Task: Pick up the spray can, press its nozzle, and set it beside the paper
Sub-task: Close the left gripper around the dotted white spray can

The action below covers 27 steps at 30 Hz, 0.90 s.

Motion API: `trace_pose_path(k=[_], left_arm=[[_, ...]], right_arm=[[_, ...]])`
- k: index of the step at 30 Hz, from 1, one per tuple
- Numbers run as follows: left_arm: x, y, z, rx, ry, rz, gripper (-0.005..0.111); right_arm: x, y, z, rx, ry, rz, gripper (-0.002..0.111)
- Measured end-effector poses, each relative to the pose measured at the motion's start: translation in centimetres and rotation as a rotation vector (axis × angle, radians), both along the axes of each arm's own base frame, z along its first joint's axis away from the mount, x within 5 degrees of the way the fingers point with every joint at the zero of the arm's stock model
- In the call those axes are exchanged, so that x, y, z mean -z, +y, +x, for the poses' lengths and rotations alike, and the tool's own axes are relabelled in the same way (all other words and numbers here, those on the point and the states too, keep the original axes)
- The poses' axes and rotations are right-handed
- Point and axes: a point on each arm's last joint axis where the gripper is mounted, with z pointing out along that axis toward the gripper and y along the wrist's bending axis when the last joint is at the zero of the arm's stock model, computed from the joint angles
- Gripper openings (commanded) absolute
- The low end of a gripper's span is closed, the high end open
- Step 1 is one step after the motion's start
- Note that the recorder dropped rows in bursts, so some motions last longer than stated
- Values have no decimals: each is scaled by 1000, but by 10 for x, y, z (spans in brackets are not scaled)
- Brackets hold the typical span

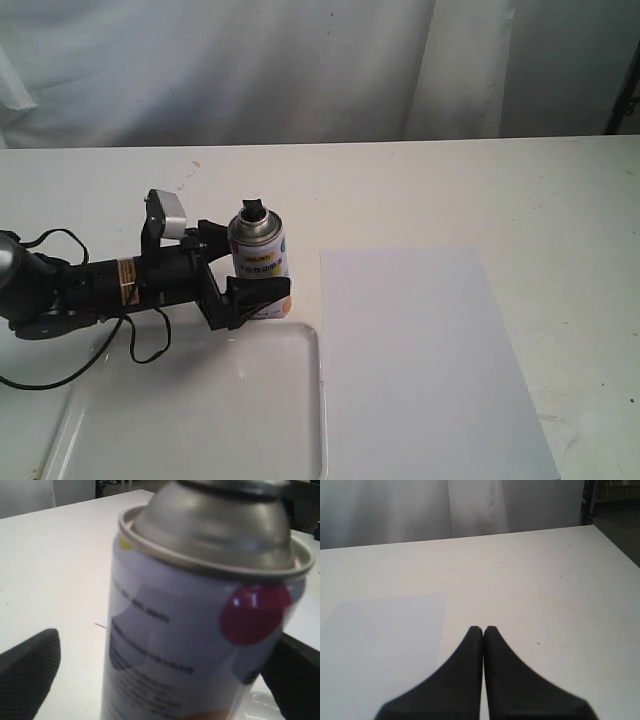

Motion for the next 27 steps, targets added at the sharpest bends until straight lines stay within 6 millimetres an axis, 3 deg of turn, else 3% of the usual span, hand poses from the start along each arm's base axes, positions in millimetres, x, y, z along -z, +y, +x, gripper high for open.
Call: trace_pose_path(k=[15, 27], left_arm=[[6, 0, 5, -14, 6, -4, 105], [3, -21, 3, 18, -9, -21, 105]], right_arm=[[0, 0, 0, 0, 0, 0, 0], [0, 0, 0, 0, 0, 0, 0]])
